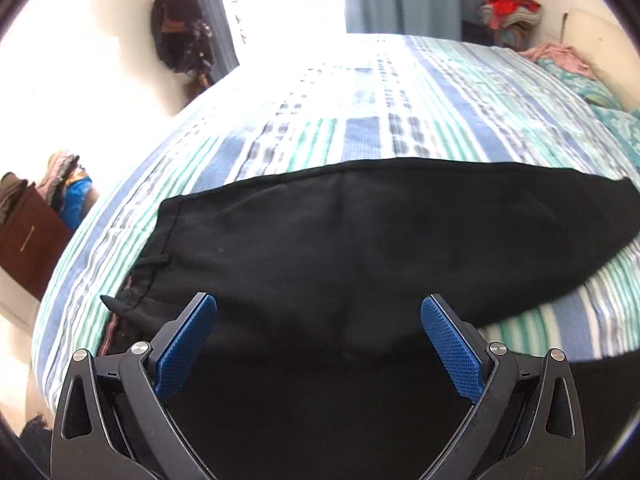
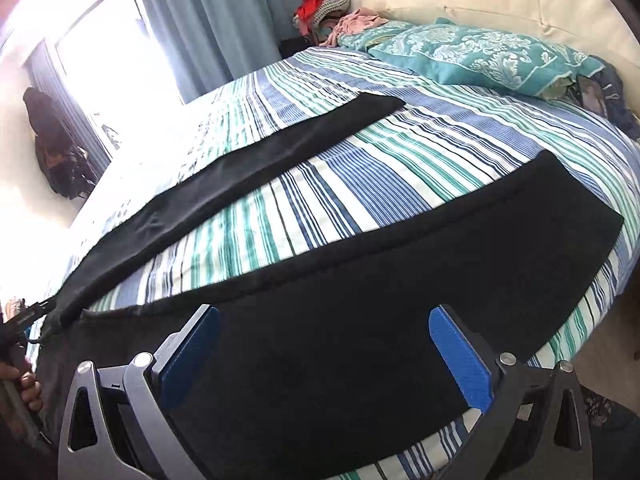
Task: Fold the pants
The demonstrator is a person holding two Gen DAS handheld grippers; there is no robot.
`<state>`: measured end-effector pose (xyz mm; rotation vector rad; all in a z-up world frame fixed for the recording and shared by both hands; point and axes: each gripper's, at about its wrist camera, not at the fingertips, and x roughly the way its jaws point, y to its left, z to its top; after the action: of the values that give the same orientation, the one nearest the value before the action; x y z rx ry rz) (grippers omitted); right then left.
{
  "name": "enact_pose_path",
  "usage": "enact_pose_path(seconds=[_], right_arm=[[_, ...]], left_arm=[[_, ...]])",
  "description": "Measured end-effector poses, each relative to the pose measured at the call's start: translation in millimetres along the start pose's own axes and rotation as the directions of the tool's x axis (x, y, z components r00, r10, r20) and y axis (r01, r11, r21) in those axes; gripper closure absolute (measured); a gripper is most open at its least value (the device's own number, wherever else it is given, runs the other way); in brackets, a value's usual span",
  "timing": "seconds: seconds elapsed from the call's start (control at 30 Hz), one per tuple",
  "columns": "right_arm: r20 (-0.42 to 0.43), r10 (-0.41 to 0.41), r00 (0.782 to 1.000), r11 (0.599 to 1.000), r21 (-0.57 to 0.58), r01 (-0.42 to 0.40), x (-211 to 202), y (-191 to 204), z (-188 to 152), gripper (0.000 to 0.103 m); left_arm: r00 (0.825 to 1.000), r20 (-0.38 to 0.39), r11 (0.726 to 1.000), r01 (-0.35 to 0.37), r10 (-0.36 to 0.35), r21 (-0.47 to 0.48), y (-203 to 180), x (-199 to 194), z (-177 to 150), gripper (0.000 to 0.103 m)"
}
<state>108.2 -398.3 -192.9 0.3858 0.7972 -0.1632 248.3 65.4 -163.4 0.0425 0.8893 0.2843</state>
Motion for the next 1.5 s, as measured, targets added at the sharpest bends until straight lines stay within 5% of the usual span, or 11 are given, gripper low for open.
enact_pose_path(seconds=[0.13, 0.2, 0.27, 0.57, 0.83, 0.87, 0.9, 0.97, 1.1, 1.33, 1.5], right_arm=[[0.010, 0.061, 0.998, 0.998, -0.019, -0.061, 27, -9, 49, 0.000], [-0.005, 0.080, 0.997, 0.997, -0.016, -0.080, 53, -24, 86, 0.000], [-0.020, 0.077, 0.997, 0.997, 0.009, -0.077, 84, -46, 129, 0.000], [-0.176, -0.094, 0.980, 0.996, -0.022, 0.092, 259, -79, 314, 0.000], [-0.286, -0.231, 0.930, 0.953, -0.257, 0.158, 365, -36, 323, 0.002], [-0.279, -0.223, 0.934, 0.956, -0.248, 0.154, 366, -39, 323, 0.015], [-0.263, -0.214, 0.941, 0.958, -0.245, 0.149, 362, -39, 323, 0.025], [-0.241, -0.157, 0.958, 0.969, -0.227, 0.101, 344, -39, 323, 0.086], [-0.134, -0.123, 0.983, 0.935, -0.347, 0.070, 283, -16, 305, 0.087], [0.094, 0.008, 0.996, 0.963, -0.267, 0.018, 102, -23, 216, 0.087], [0.079, -0.198, 0.977, 0.967, -0.145, 0.208, 24, -58, 100, 0.081]], left_arm=[[0.995, -0.093, 0.994, -0.054, 0.045, -0.096, 35, 55, -16, 0.000], [0.999, -0.047, 0.989, -0.001, -0.006, -0.147, 43, 53, -24, 0.000], [0.999, -0.042, 0.993, -0.040, 0.035, -0.112, 34, 53, -26, 0.000], [0.999, 0.001, 0.993, -0.054, 0.054, -0.107, 31, 55, -30, 0.000], [0.998, 0.014, 0.993, -0.055, 0.057, -0.108, 30, 56, -32, 0.001], [0.998, 0.014, 0.993, -0.055, 0.056, -0.108, 30, 56, -32, 0.001], [0.998, 0.014, 0.993, -0.055, 0.057, -0.108, 30, 56, -32, 0.001], [0.998, 0.014, 0.993, -0.055, 0.057, -0.108, 30, 56, -32, 0.001], [0.998, 0.012, 0.993, -0.057, 0.059, -0.106, 30, 56, -32, 0.001], [0.998, 0.003, 0.993, -0.069, 0.070, -0.098, 28, 55, -30, 0.001], [0.996, -0.010, 0.993, -0.086, 0.085, -0.084, 26, 54, -28, 0.001]])
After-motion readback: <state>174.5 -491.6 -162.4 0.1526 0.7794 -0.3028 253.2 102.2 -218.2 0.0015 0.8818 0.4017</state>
